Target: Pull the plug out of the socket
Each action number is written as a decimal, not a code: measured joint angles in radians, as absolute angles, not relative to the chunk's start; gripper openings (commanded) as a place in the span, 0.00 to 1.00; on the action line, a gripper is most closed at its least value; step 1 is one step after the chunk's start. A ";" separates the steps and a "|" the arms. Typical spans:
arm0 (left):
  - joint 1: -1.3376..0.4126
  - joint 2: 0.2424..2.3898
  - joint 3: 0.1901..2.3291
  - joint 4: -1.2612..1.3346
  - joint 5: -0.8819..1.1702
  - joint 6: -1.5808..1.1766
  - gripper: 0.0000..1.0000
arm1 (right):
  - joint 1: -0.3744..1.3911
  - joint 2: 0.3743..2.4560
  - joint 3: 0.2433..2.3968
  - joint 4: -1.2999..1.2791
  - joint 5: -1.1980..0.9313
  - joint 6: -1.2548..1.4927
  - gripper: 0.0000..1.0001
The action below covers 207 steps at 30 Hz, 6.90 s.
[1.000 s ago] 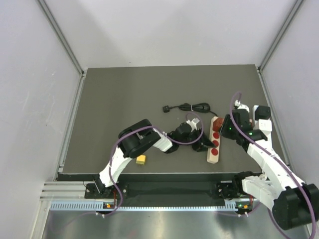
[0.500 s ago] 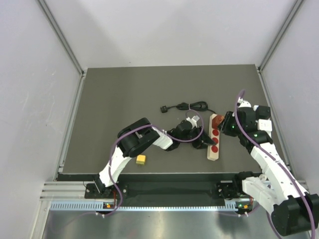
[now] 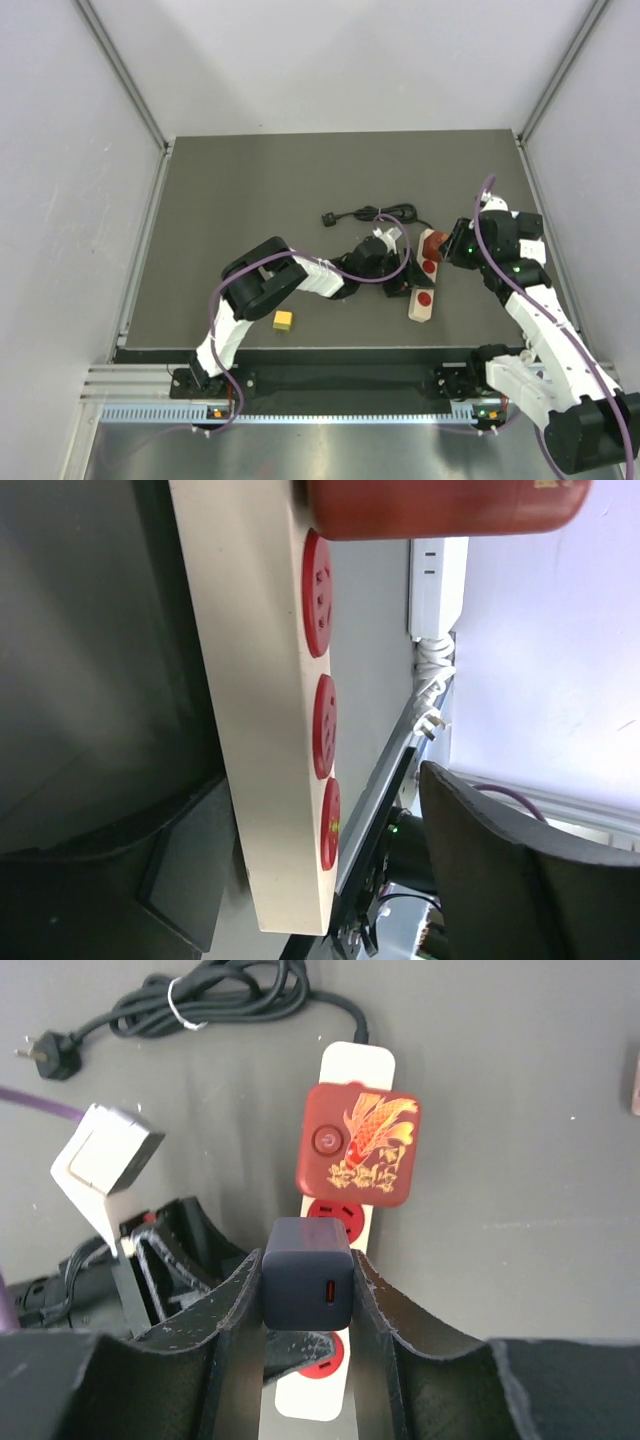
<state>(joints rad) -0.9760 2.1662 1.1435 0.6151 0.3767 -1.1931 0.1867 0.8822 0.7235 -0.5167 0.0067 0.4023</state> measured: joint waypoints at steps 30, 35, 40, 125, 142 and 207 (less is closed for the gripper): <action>-0.977 2.110 1.134 0.529 0.389 -1.064 0.89 | -0.282 1.890 1.253 -0.187 -0.221 0.525 0.45; -0.976 2.120 1.141 0.532 0.403 -1.069 0.85 | -0.282 1.894 1.327 -0.199 -0.220 0.516 0.66; -0.974 2.141 1.142 0.558 0.418 -1.085 0.75 | -0.281 1.895 1.366 -0.229 -0.190 0.496 0.80; -0.939 2.218 1.131 0.670 0.453 -1.198 0.51 | 0.167 1.375 0.801 -0.286 0.000 0.356 0.00; -0.902 2.238 1.224 0.579 0.524 -1.152 0.57 | 0.165 1.325 0.733 -0.213 -0.039 0.360 0.00; -0.925 2.273 1.190 0.667 0.453 -1.279 0.00 | 0.072 1.226 0.644 -0.194 -0.123 0.390 0.00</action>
